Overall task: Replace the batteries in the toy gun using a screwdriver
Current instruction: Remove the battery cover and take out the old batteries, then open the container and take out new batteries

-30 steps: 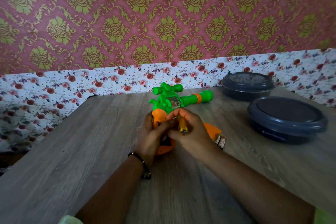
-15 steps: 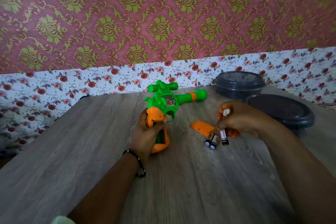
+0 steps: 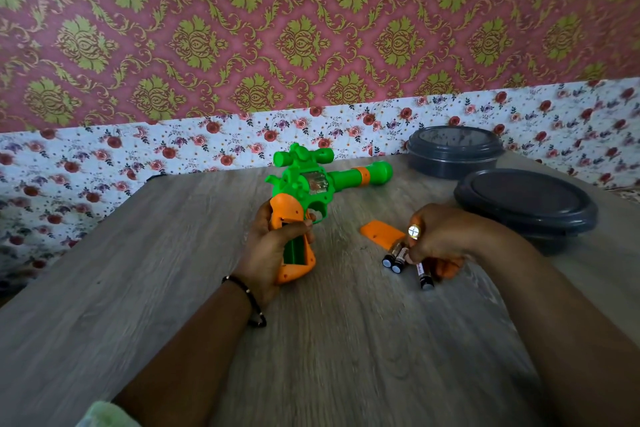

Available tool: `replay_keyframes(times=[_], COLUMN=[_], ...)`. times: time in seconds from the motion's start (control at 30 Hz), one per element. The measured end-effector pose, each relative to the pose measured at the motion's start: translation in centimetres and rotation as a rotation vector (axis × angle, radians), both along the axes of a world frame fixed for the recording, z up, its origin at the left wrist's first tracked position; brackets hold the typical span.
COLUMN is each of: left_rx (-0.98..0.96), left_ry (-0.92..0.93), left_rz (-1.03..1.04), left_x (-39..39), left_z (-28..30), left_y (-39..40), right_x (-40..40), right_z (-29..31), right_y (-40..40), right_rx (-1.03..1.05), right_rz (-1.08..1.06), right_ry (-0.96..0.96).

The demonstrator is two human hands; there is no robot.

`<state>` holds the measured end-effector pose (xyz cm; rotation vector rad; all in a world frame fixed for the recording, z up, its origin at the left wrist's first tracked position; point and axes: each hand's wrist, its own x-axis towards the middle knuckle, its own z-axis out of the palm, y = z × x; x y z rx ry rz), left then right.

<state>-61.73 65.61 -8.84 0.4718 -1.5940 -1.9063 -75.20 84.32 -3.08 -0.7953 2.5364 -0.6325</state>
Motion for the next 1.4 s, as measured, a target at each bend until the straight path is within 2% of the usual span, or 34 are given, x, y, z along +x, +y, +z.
replay_keyframes(times=[0.27,0.33,0.43,0.57,0.7,0.87,1.1,1.4], left_rx=[-0.002,0.01,0.027,-0.041,-0.345,-0.49,-0.493,-0.416], left_ry=[-0.019,-0.027,-0.059,-0.18,-0.306,-0.411,-0.577,-0.62], left_rz=[0.019,0.04,0.125,0.245,0.34,0.4,0.433,0.445], left_x=[0.1,0.0,-0.5,-0.9,-0.4,0.2,0.1,0.8], left_z=[0.1,0.2,-0.2,-0.6,-0.1,0.1,-0.7,0.9], left_y=[0.2,0.2,-0.2,-0.8,-1.0,-2.2,-3.5,-1.7], right_x=[-0.3,-0.4,-0.3,2.5,5.0,6.3,6.9,7.1], right_z=[0.1,0.2,0.4,0.1,-1.6,-2.2,-2.8,-2.7], right_y=[0.1,0.2,0.1,-1.4,-3.2,-3.5,-3.6,-3.6], right_rx=[0.01,-0.027,-0.17,-0.304,-0.145,0.025,0.009,0.032], right_rz=[-0.024,-0.02,0.088,0.383,0.619,0.749,0.795,0.794], right_ry=[-0.003,0.115,0.415,0.48,0.564,0.617,0.616,0.588])
